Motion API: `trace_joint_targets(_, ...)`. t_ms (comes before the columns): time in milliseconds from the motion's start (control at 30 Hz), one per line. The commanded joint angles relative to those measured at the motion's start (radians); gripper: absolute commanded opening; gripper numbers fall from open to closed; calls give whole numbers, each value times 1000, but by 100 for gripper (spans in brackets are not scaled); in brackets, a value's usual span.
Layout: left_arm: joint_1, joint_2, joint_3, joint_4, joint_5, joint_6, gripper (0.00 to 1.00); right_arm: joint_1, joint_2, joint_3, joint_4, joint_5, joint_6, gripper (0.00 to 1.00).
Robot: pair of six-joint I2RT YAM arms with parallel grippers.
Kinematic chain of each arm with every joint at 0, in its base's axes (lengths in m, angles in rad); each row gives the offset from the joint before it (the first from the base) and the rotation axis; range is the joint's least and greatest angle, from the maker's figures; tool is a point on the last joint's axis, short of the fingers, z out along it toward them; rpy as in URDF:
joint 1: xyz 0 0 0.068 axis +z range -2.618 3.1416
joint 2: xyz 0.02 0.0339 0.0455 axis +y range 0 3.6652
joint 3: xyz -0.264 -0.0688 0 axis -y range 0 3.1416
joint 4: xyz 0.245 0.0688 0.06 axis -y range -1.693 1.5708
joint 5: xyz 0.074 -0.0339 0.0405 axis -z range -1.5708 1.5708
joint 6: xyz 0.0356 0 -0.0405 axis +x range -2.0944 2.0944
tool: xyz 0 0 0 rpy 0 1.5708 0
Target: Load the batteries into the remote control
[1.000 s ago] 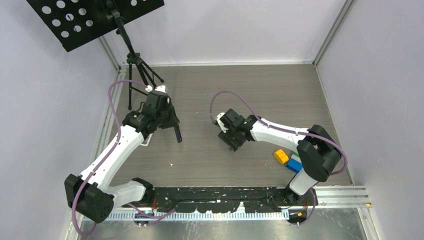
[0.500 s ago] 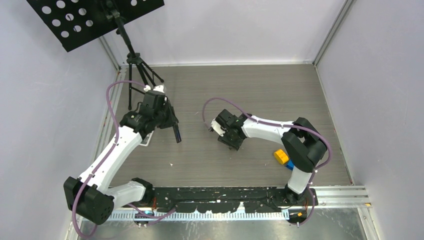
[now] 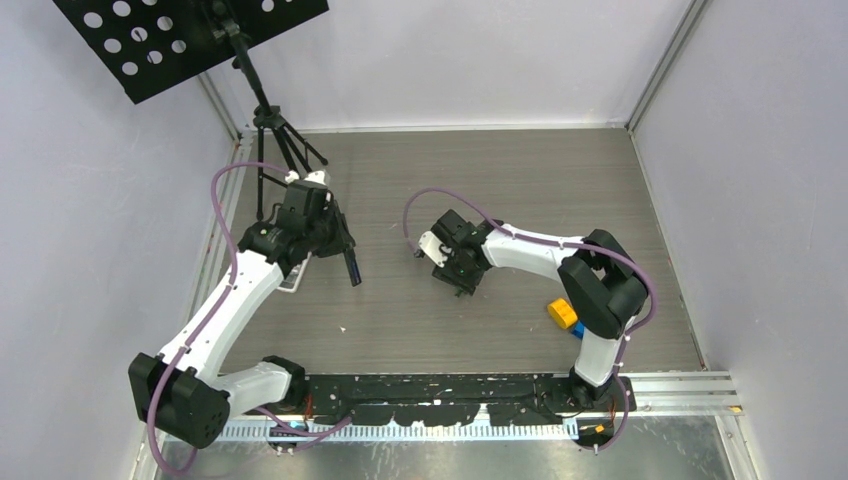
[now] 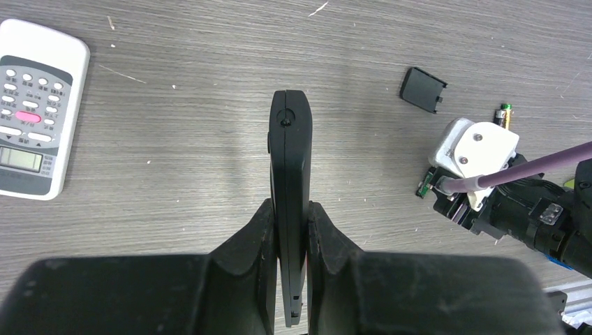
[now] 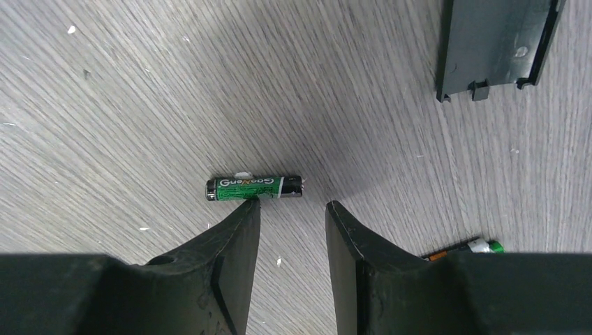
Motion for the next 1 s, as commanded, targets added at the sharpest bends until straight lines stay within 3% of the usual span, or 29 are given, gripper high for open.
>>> trace_joint_targets(0,11,1,32,-1,24,23,0,2,54,18,62,-92,-22,46)
trace_joint_targets(267,20,4,31,-2,29,23,0,3,40,42,54,-91,22,61)
trace_joint_targets(833,33,28,27,1,75,23,0,4,134,105,146,-46,-4,64)
trace_joint_targets(967,37,31,28,1,81,23,0,4,160,122,138,-101,-40,60)
